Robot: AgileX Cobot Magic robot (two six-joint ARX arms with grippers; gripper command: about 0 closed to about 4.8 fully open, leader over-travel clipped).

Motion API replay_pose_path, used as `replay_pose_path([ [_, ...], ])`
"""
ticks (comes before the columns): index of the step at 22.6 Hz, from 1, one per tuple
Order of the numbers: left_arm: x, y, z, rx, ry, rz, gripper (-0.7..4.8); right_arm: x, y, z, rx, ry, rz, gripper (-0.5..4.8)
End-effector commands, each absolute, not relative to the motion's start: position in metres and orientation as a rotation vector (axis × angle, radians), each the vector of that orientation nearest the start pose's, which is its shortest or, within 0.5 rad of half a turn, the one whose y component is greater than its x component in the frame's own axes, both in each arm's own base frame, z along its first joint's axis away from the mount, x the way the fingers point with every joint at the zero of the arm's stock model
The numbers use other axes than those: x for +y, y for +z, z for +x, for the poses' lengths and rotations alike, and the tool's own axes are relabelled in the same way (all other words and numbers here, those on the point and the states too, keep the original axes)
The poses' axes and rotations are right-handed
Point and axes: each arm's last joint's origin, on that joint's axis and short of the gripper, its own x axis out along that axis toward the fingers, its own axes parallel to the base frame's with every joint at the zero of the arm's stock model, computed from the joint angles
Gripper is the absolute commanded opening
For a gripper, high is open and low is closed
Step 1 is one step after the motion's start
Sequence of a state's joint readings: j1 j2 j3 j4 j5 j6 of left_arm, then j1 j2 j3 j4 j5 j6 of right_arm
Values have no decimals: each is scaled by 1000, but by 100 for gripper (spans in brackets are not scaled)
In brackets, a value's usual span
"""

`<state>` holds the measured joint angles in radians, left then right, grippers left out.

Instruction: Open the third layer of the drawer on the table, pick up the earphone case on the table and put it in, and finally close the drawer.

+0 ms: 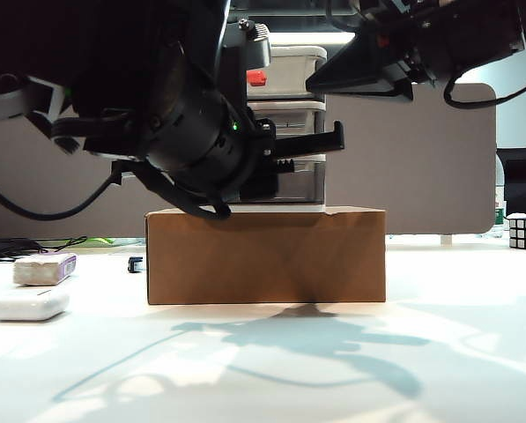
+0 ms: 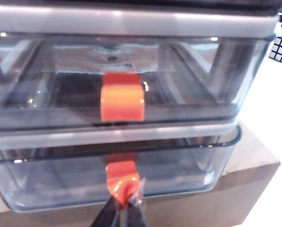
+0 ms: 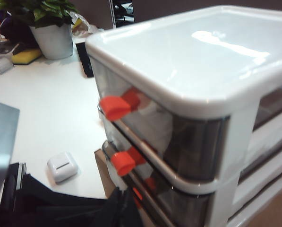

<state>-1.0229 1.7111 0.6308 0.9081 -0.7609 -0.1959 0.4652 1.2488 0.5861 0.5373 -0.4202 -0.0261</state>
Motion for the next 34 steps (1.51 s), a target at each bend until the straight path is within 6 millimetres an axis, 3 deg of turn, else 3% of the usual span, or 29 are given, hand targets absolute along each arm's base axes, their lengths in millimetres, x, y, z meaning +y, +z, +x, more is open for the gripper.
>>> replay_pose_path([
  [1, -257, 164, 180, 121, -251, -71, -6, 130, 244, 231, 55, 889, -27, -5],
  [13, -261, 164, 174, 122, -271, -72, -6, 139, 242, 248, 51, 889, -27, -5],
  [22, -269, 164, 158, 114, -255, -58, -6, 140, 241, 251, 54, 891, -26, -5],
  [24, -269, 164, 158, 113, -241, -55, 24, 140, 240, 251, 55, 893, -25, -5],
  [27, -268, 164, 159, 113, -240, -57, 128, 140, 241, 251, 61, 894, -12, -5],
  [34, -266, 165, 166, 110, -242, -74, 132, 140, 240, 251, 66, 893, -2, -5],
])
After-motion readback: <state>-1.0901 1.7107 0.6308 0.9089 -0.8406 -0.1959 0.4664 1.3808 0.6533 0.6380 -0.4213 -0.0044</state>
